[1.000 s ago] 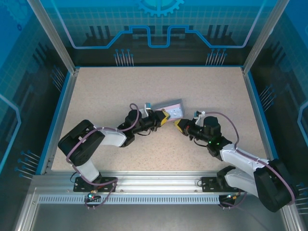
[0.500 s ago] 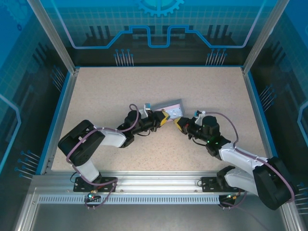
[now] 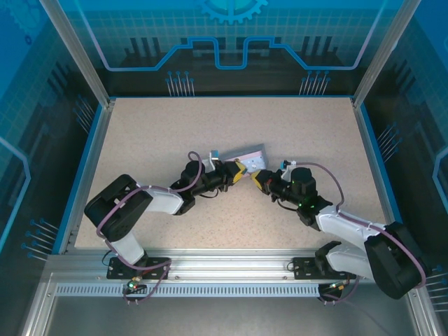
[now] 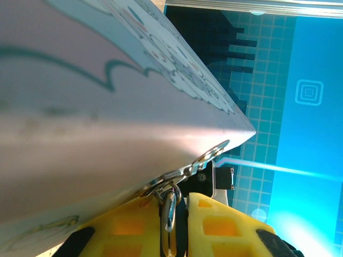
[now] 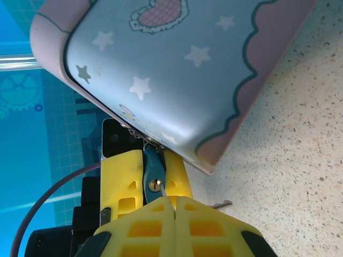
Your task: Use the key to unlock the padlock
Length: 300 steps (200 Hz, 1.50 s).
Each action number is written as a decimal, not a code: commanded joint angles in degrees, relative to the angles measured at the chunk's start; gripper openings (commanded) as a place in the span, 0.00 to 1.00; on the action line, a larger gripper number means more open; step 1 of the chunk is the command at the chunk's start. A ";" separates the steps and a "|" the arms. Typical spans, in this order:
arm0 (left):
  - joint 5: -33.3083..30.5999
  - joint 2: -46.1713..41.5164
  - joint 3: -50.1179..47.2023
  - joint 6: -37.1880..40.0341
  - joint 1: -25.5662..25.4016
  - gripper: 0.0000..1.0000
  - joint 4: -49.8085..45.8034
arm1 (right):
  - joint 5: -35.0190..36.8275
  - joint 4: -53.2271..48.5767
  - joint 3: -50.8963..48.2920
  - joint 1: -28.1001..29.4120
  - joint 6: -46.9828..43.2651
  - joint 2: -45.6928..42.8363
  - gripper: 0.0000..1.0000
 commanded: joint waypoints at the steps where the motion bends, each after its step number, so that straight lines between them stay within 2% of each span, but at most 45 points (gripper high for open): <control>1: -1.00 -0.75 -0.14 -0.62 0.19 0.00 7.34 | 1.12 2.08 1.59 0.86 0.37 0.22 0.00; 198: -0.76 -0.16 0.22 -0.16 -0.29 0.00 7.29 | 1.63 1.90 2.57 1.68 -0.07 0.69 0.00; 300: -0.53 0.19 0.61 -0.17 -0.70 0.00 7.65 | 1.16 4.63 3.53 1.83 0.93 3.84 0.00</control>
